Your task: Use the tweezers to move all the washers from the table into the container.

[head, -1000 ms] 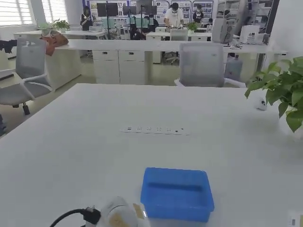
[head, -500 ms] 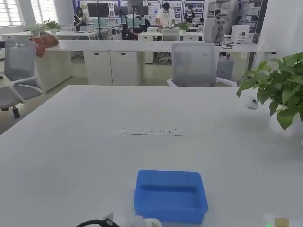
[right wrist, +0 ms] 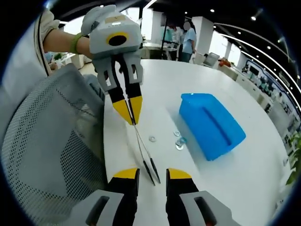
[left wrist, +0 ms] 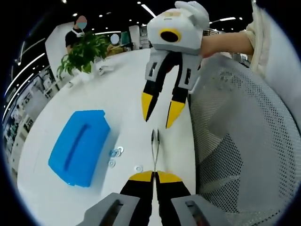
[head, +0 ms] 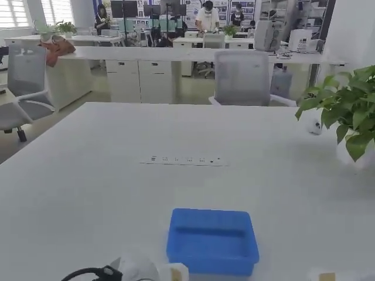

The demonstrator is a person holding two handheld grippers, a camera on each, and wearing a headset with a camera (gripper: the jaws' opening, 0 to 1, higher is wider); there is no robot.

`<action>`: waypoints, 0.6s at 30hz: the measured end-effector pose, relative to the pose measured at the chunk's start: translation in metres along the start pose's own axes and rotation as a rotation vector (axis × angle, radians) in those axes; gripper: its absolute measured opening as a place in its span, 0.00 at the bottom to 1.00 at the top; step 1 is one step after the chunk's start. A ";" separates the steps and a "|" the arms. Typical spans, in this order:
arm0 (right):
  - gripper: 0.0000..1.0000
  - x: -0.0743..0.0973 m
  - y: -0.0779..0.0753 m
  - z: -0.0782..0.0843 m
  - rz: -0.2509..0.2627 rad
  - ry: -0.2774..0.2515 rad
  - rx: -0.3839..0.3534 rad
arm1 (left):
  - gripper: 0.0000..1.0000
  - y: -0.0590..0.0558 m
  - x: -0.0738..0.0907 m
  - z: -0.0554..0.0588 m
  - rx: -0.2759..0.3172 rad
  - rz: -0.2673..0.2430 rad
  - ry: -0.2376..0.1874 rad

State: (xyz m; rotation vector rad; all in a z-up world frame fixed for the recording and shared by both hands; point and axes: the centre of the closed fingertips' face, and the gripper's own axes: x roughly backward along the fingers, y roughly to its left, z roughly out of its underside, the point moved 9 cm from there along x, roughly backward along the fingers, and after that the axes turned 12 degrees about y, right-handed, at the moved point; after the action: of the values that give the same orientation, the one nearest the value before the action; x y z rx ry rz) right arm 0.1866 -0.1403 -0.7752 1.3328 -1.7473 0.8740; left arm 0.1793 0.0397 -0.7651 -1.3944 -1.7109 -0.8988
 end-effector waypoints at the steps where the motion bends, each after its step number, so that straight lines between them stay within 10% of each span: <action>1: 0.19 -0.001 0.001 -0.001 -0.005 0.001 0.007 | 0.00 -0.001 0.003 -0.001 0.001 0.001 -0.009; 18: 0.18 -0.029 0.012 -0.016 -0.090 0.021 0.081 | 0.00 -0.014 0.034 -0.027 -0.069 -0.040 -0.058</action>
State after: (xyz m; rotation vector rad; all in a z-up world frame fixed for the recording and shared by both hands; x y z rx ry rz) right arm 0.1828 -0.1103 -0.7937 1.4383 -1.6379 0.9132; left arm 0.1641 0.0302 -0.7233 -1.4492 -1.7712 -0.9563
